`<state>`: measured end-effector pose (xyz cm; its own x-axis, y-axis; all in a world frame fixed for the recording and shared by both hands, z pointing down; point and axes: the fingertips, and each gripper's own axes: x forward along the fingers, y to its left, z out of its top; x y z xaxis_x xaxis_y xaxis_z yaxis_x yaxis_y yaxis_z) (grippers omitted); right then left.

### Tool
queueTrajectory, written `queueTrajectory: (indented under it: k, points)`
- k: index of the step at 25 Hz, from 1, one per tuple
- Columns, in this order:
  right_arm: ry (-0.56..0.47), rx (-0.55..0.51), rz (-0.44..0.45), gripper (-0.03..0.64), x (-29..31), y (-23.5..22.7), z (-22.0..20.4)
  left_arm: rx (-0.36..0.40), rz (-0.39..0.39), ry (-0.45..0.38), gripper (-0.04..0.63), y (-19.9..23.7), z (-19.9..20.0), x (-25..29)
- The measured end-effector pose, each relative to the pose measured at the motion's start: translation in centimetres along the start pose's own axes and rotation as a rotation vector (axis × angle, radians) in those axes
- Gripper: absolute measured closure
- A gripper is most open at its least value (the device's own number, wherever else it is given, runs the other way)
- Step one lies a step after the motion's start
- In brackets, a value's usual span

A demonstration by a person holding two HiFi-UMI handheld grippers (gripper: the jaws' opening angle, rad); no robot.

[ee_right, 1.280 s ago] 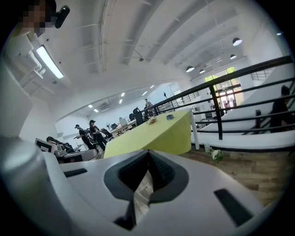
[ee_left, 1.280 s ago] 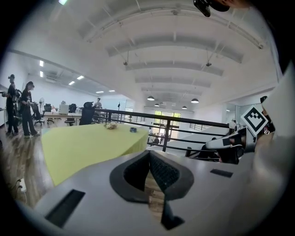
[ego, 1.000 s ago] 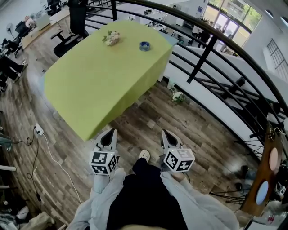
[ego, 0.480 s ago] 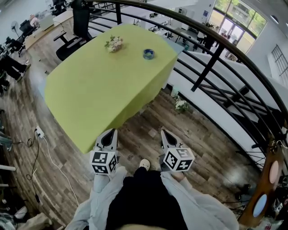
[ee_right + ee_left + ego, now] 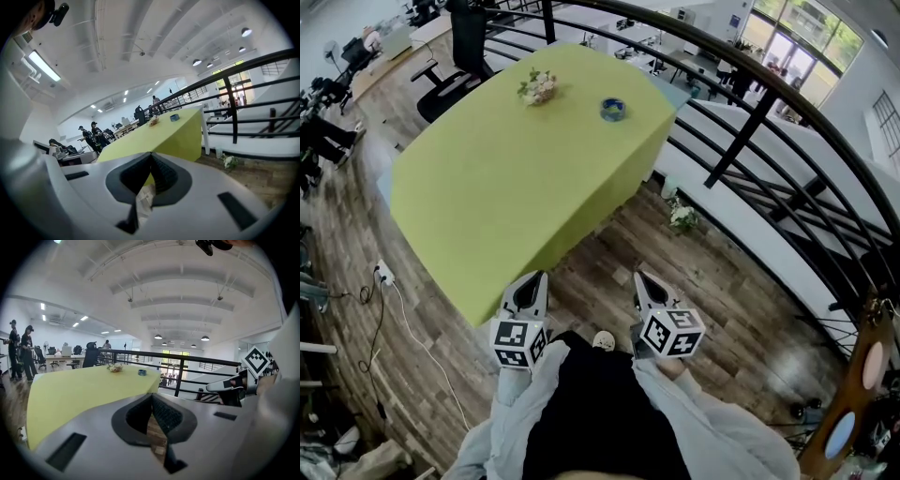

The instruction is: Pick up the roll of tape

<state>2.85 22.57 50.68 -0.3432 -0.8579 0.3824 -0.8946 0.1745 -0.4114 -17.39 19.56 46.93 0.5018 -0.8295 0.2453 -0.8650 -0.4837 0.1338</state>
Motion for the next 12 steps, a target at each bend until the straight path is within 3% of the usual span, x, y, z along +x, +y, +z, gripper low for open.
queueTrajectory:
  k: [11,12]
  points:
    - [-0.038,0.041,-0.065,0.607,-0.8,-1.5,0.7,0.029,-0.015,0.041,0.578,-0.2,-0.5,0.9]
    - [-0.041,0.039,-0.07,0.586,-0.7,-1.7,0.8,0.029,-0.018,0.045,0.578,-0.4,-0.6,1.1]
